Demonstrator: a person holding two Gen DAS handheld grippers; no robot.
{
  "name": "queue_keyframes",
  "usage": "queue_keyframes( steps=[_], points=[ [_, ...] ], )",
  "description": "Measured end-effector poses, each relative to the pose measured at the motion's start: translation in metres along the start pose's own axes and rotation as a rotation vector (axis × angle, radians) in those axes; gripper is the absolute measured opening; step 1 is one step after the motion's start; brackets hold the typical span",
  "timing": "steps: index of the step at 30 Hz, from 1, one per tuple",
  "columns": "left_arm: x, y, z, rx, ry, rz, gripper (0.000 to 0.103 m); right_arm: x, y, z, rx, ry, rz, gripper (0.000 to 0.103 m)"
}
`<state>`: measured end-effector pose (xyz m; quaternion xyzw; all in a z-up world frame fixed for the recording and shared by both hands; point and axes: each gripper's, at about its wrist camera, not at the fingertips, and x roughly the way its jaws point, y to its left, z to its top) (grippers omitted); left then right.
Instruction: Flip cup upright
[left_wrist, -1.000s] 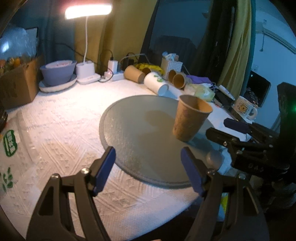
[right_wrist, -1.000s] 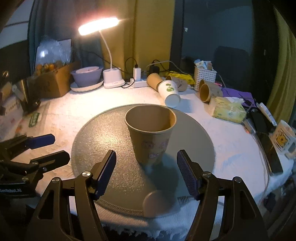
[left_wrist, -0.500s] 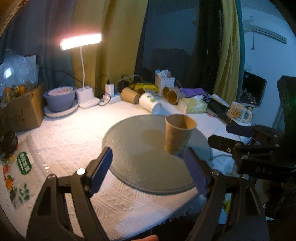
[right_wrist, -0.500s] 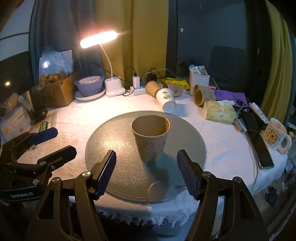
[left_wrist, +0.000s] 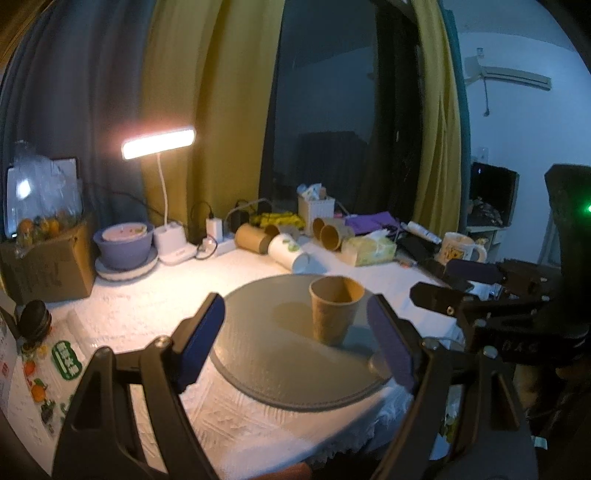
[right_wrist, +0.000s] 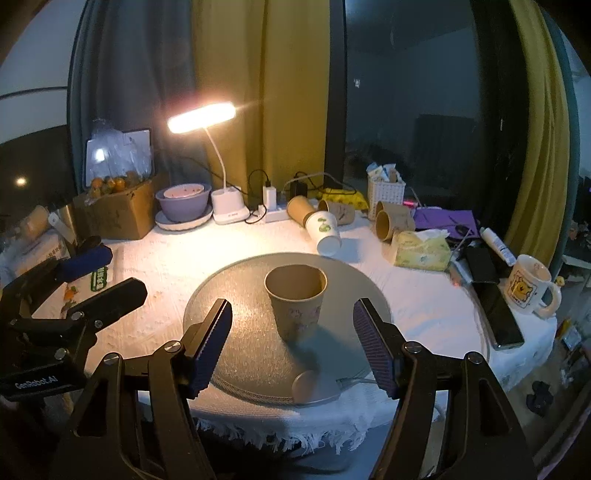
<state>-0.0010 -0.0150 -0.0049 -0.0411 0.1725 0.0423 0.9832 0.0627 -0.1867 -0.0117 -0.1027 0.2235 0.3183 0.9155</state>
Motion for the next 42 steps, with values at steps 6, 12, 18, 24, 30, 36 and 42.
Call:
queue_keyframes(
  steps=[6, 12, 18, 24, 30, 36, 42],
  points=[
    [-0.016, -0.008, 0.008, 0.023, -0.044, -0.005, 0.081, -0.016, 0.002, 0.005, -0.010, -0.041, 0.004, 0.071],
    [-0.030, -0.013, 0.015, 0.037, -0.088, -0.007, 0.081, -0.030, 0.004, 0.010, -0.016, -0.078, 0.001, 0.071],
    [-0.048, -0.018, 0.025, 0.052, -0.147, -0.008, 0.081, -0.046, 0.002, 0.012, -0.015, -0.118, -0.006, 0.071],
    [-0.061, -0.021, 0.031, 0.061, -0.194, -0.012, 0.081, -0.062, 0.004, 0.017, -0.023, -0.156, -0.009, 0.071],
    [-0.068, -0.019, 0.032, 0.056, -0.218, -0.016, 0.081, -0.069, 0.006, 0.019, -0.033, -0.168, -0.009, 0.071],
    [-0.066, -0.019, 0.032, 0.051, -0.211, -0.023, 0.081, -0.066, 0.006, 0.018, -0.033, -0.156, -0.008, 0.071],
    [-0.067, -0.019, 0.032, 0.048, -0.210, -0.026, 0.081, -0.065, 0.008, 0.016, -0.036, -0.148, -0.001, 0.071]
  ],
)
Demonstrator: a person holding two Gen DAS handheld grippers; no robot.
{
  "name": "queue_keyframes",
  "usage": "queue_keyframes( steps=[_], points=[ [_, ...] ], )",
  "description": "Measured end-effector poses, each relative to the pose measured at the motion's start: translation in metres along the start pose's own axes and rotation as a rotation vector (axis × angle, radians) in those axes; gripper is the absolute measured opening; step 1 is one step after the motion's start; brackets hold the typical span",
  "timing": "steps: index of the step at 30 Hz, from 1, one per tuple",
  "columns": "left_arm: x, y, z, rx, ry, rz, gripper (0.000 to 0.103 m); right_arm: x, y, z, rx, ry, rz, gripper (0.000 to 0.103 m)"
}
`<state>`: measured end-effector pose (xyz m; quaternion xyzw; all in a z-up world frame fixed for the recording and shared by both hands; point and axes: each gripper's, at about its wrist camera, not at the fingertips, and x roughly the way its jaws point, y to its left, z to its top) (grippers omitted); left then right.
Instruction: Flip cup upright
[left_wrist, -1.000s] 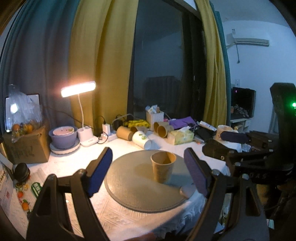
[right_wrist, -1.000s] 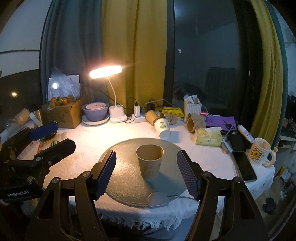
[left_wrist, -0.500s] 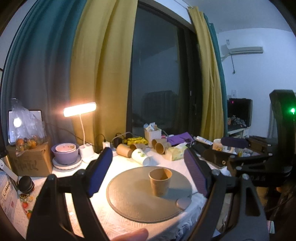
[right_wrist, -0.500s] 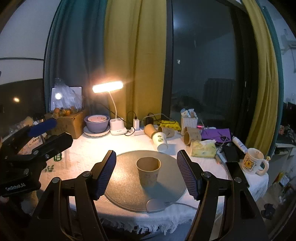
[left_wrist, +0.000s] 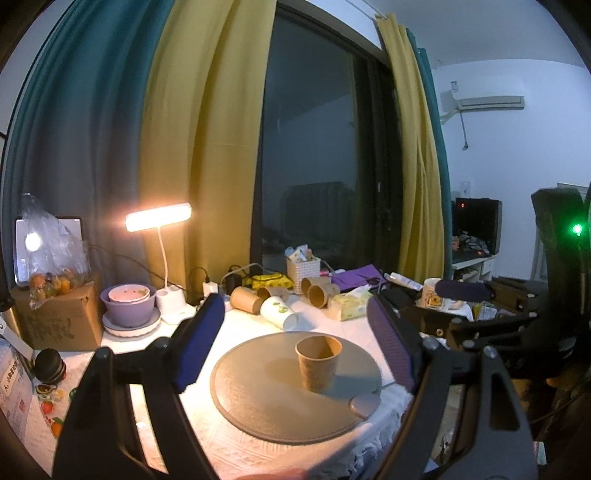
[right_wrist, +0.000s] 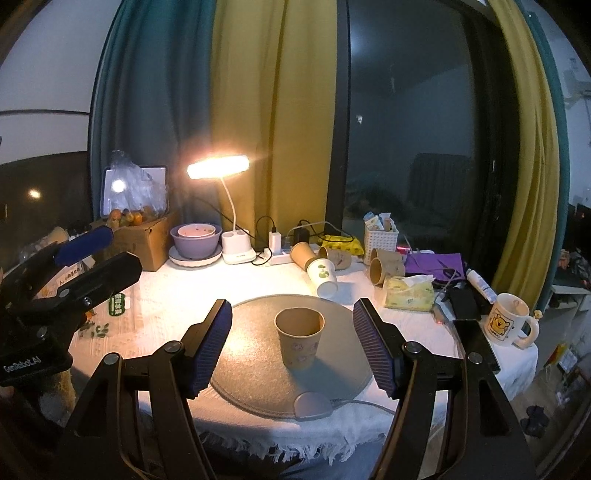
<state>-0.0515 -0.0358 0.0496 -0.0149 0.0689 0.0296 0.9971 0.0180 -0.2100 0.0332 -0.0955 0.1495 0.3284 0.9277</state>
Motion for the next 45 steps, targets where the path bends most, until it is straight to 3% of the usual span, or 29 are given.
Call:
queue_keyframes(
  steps=[45],
  points=[
    [-0.0015, -0.0048, -0.0009, -0.005, 0.000, -0.001, 0.081, 0.0055, 0.0042, -0.0066, 0.003, 0.014, 0.004, 0.071]
  ],
)
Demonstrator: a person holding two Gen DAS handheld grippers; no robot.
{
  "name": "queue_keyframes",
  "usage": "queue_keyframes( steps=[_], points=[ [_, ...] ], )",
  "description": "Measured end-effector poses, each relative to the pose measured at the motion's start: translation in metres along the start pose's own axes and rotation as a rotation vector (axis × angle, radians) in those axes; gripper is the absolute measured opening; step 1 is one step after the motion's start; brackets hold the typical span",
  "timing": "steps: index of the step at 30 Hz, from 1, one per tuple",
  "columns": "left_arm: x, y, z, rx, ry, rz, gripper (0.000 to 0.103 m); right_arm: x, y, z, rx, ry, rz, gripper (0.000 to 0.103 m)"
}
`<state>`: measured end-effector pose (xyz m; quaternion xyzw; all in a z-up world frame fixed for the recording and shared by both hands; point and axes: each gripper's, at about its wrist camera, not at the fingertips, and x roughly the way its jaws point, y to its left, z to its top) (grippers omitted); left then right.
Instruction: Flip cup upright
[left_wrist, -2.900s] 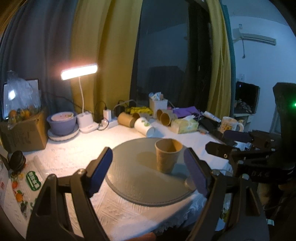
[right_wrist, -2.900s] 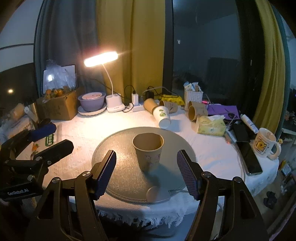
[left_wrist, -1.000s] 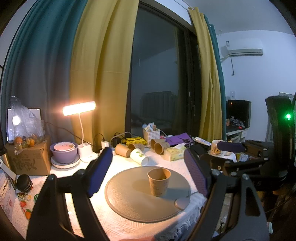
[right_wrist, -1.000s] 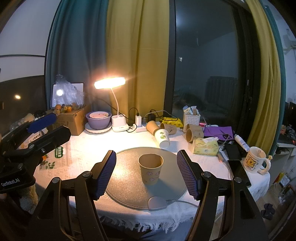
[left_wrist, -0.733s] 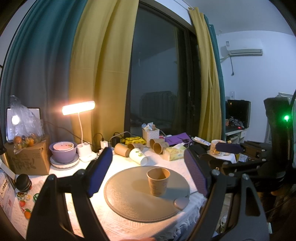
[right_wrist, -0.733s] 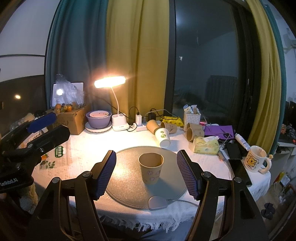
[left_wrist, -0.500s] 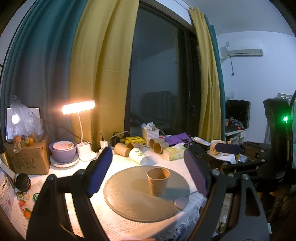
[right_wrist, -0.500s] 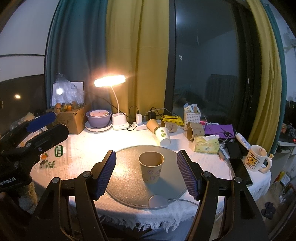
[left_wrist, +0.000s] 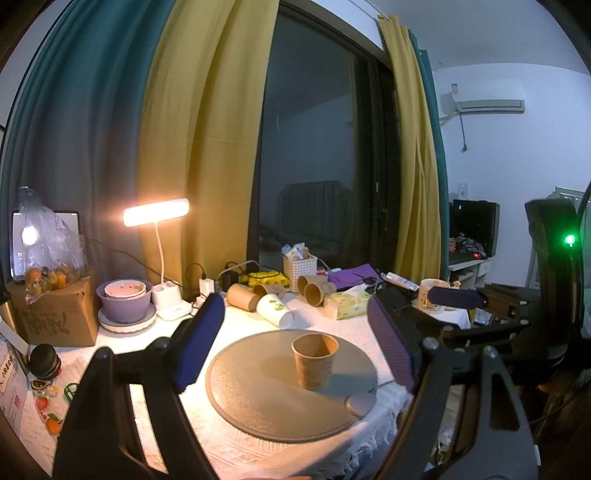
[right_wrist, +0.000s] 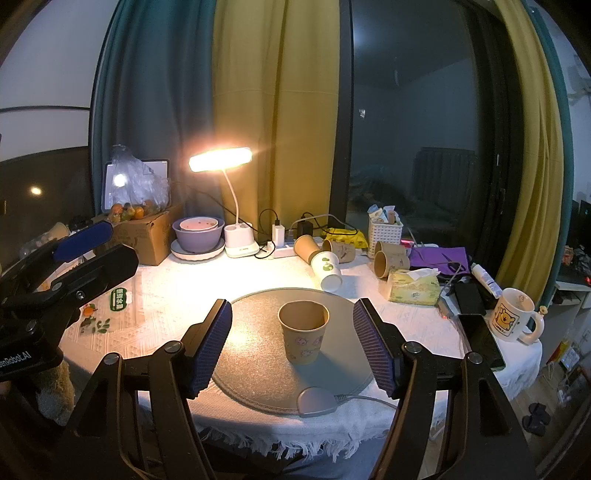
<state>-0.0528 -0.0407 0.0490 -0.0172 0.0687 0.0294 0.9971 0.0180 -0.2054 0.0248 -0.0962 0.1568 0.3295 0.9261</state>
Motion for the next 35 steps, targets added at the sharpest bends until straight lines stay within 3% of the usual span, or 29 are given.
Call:
queue_keyframes(
  steps=[35],
  points=[
    [-0.0039, -0.0092, -0.0013, -0.004, -0.012, -0.023, 0.081, 0.0012, 0.0000, 0.0012, -0.002, 0.005, 0.004, 0.071]
  ],
)
